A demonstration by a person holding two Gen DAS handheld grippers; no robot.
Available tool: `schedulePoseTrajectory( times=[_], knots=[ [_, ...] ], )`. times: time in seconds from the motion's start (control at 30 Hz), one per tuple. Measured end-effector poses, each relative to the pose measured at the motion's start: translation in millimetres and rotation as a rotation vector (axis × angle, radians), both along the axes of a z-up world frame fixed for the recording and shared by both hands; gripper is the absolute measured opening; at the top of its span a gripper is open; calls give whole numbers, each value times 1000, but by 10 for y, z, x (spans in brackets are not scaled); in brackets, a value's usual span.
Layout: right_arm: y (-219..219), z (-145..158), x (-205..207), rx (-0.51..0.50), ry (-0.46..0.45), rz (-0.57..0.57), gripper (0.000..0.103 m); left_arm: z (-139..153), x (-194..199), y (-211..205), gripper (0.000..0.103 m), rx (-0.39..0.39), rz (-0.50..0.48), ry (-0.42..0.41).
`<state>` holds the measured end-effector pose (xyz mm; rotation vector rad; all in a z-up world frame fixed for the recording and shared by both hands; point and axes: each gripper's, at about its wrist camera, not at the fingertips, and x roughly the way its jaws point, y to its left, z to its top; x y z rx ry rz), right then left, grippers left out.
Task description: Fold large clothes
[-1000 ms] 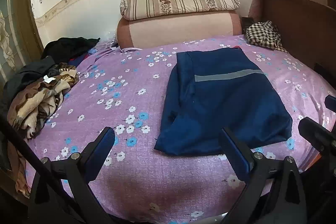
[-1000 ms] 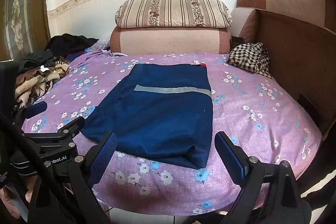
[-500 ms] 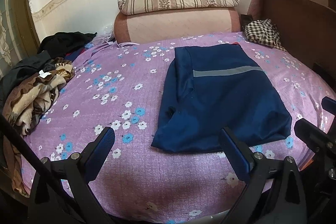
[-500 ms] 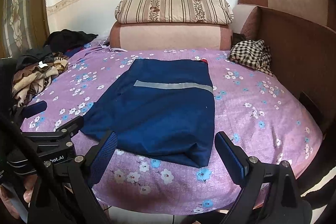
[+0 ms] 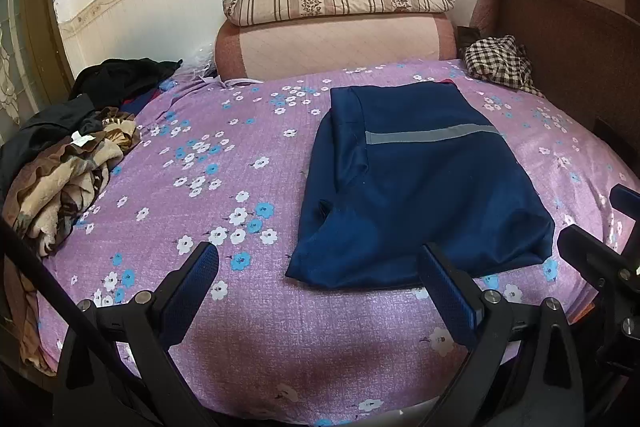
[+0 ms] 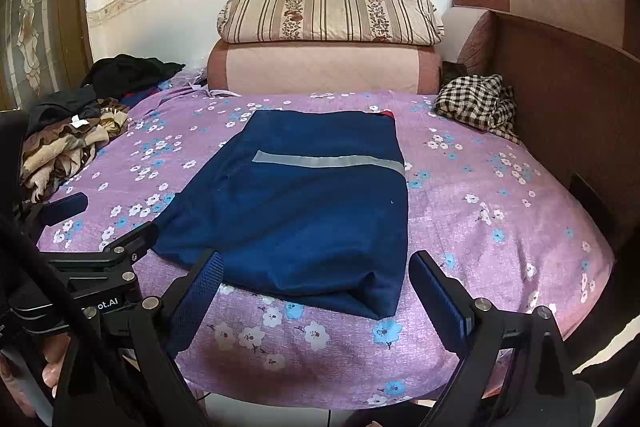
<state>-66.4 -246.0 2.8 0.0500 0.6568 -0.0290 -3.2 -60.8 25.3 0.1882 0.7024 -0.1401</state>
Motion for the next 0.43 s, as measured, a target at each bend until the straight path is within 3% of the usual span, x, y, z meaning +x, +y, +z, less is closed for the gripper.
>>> schedulePoseTrajectory(
  times=[0.43],
  knots=[
    [-13, 9, -31, 1, -9, -4, 97, 51, -17, 54, 99, -15, 10, 4]
  ],
)
